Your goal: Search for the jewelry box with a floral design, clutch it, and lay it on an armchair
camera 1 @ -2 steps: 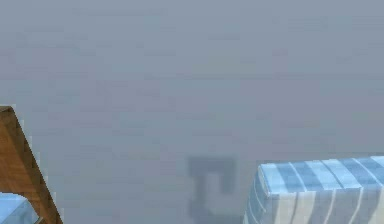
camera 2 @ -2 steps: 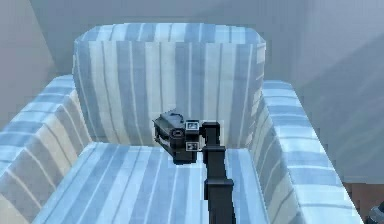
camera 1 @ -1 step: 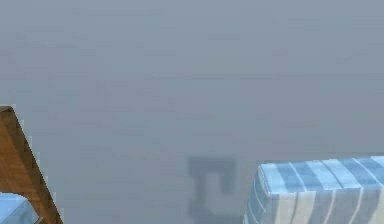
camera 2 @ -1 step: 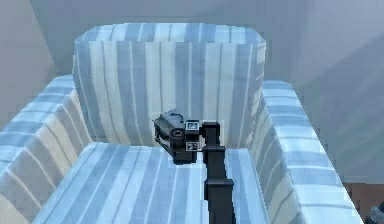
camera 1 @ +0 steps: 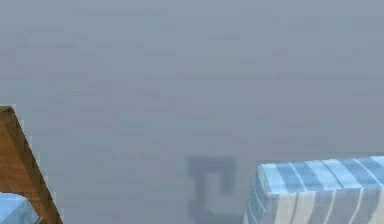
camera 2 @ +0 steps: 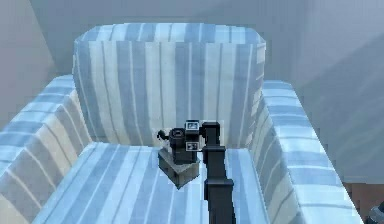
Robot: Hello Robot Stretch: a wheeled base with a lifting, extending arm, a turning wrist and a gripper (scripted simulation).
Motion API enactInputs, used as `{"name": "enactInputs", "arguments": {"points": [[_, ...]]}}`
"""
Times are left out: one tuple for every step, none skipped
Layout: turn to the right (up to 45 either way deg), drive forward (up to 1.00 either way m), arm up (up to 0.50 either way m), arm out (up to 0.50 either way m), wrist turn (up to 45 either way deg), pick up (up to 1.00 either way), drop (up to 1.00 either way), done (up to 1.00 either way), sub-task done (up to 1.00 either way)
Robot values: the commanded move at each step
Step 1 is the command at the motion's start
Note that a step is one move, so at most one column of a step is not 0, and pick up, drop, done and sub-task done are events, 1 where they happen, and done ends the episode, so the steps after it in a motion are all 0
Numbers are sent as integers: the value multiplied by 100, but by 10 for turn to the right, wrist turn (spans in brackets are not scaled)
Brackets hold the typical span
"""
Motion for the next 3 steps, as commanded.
{"name": "enactInputs", "arguments": {"points": [[0, 0, 10, 0, 0, 0, 0, 0, 0], [0, 0, 0, -8, 0, 0, 0, 0, 0], [0, 0, 0, 0, 0, 0, 0, 100, 0]]}}
